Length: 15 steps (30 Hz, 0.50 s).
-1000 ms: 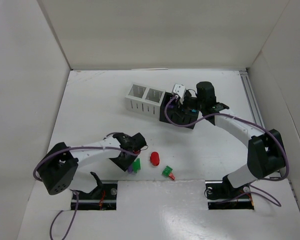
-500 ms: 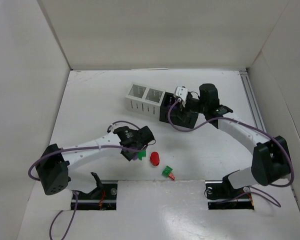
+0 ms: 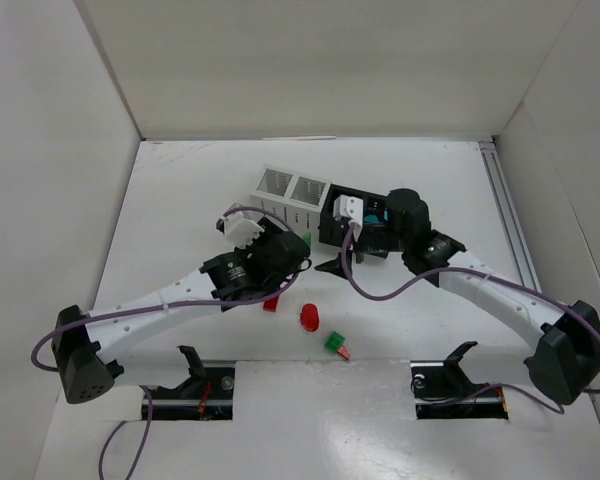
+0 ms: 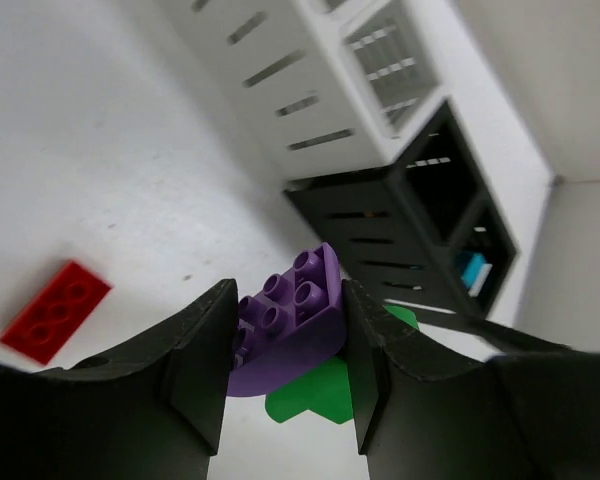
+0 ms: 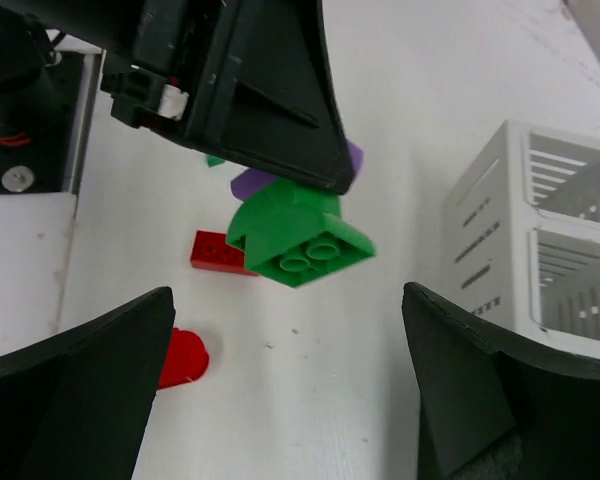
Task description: Sort the legos into containers by color
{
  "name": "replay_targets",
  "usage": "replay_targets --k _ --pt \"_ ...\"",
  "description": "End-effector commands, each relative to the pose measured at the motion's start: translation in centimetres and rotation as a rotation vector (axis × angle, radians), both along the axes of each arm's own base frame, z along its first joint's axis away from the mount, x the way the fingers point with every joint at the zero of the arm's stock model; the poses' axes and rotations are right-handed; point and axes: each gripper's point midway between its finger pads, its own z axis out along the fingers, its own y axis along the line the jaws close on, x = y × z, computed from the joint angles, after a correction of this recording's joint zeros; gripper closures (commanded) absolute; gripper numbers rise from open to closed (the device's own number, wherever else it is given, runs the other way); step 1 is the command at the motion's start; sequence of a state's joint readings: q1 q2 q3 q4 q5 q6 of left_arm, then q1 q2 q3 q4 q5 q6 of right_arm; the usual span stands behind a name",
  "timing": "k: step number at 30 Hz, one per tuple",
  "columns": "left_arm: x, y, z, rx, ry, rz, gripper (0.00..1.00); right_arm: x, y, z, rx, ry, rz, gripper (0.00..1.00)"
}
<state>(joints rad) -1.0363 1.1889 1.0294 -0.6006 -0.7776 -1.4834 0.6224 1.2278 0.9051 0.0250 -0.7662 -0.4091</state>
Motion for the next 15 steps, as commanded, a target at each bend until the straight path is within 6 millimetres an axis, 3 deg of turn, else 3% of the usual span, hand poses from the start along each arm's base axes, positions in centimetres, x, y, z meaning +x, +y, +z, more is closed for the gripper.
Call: replay_targets --k 1,2,8,15 --pt "1.3 -0.9 6.0 -0.089 -0.222 0.013 1.0 0.4 1.6 2.3 0.071 0.063 -0.029 0.0" --pt "1.4 -1.1 7.3 -0.127 -0.262 0.022 1.0 0.5 1.8 2.7 0.088 0.073 -0.032 0.0" --pt "1.4 -1.4 7.8 -0.157 -0.311 0.007 1.0 -0.5 4.1 3.8 0.15 0.111 0.0 0.03" --pt "1.0 -2.0 7.5 -0.169 -0.314 -0.025 1.0 1.4 3.2 5.6 0.198 0.08 -0.138 0.18"
